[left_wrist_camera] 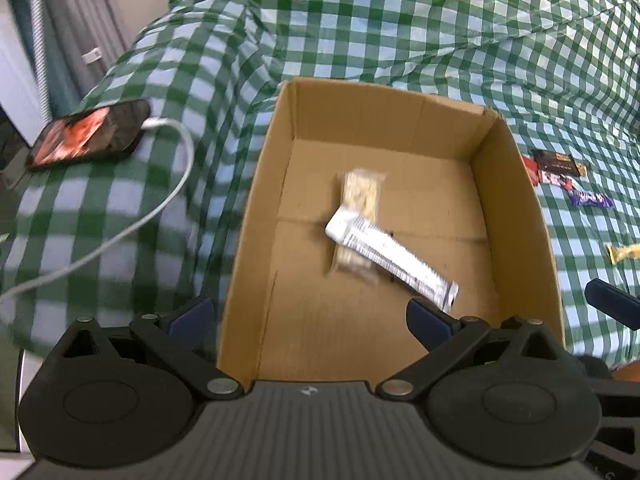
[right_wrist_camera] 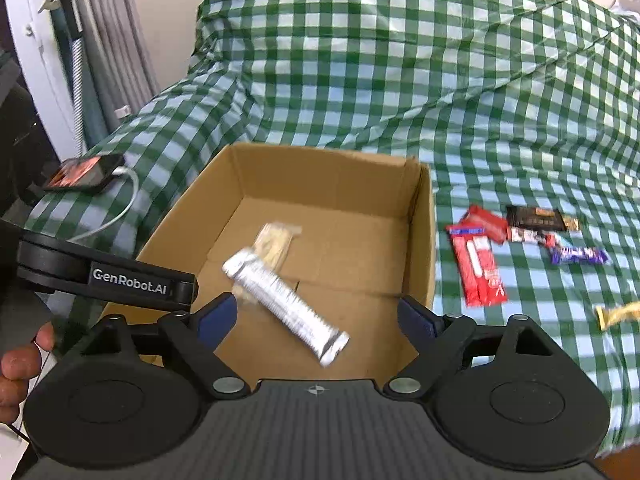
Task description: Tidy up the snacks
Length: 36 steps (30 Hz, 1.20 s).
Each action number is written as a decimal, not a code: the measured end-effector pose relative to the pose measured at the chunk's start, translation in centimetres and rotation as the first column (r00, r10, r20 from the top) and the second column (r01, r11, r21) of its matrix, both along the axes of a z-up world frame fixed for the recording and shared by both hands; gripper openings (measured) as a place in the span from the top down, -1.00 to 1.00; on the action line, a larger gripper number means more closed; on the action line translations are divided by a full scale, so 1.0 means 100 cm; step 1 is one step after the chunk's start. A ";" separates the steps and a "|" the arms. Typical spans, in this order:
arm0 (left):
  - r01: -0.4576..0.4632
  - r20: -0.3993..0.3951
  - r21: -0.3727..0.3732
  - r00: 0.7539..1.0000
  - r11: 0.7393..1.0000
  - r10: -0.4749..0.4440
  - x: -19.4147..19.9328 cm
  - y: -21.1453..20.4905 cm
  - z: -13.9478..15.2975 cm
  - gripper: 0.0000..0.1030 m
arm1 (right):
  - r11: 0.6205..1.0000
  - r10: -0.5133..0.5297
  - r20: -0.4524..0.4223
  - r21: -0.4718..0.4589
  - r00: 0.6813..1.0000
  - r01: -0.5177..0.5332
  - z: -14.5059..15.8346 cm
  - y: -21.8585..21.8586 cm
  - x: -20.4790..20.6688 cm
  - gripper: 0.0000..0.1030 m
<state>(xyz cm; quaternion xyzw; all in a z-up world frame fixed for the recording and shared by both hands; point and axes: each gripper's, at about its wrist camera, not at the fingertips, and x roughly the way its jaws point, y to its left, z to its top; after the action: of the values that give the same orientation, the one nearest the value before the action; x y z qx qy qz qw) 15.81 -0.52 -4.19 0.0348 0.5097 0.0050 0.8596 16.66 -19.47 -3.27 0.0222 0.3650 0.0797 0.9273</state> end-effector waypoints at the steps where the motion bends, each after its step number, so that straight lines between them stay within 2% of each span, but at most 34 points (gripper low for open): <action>1: -0.005 0.005 0.003 1.000 1.000 0.005 -0.008 0.003 0.003 -0.99 | 1.000 0.004 -0.002 -0.001 1.000 -0.004 0.000 0.002 -0.008 -0.73; 8: -0.028 0.060 0.016 0.998 0.999 0.027 -0.060 0.013 0.019 -0.99 | 1.000 0.014 0.024 -0.003 1.000 -0.014 0.008 0.012 -0.059 -0.78; 16: -0.001 0.102 0.031 0.995 1.000 -0.002 -0.100 0.006 0.031 -0.99 | 1.000 0.018 0.054 0.000 0.998 -0.018 0.013 0.017 -0.103 -0.82; 25: 0.014 0.136 0.029 0.991 0.999 -0.018 -0.122 -0.002 0.041 -0.99 | 1.000 -0.011 0.108 0.007 0.994 0.010 0.021 0.006 -0.134 -0.85; 36: 0.031 0.155 0.055 0.987 0.998 -0.039 -0.141 -0.005 0.046 -0.99 | 0.999 -0.031 0.125 0.020 0.992 0.028 0.021 0.003 -0.152 -0.86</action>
<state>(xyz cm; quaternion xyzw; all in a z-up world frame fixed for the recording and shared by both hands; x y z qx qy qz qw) 1.75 -1.05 0.39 0.0660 0.4398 0.0060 0.8956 1.43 -19.18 -1.13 0.0308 0.3050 0.0704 0.9493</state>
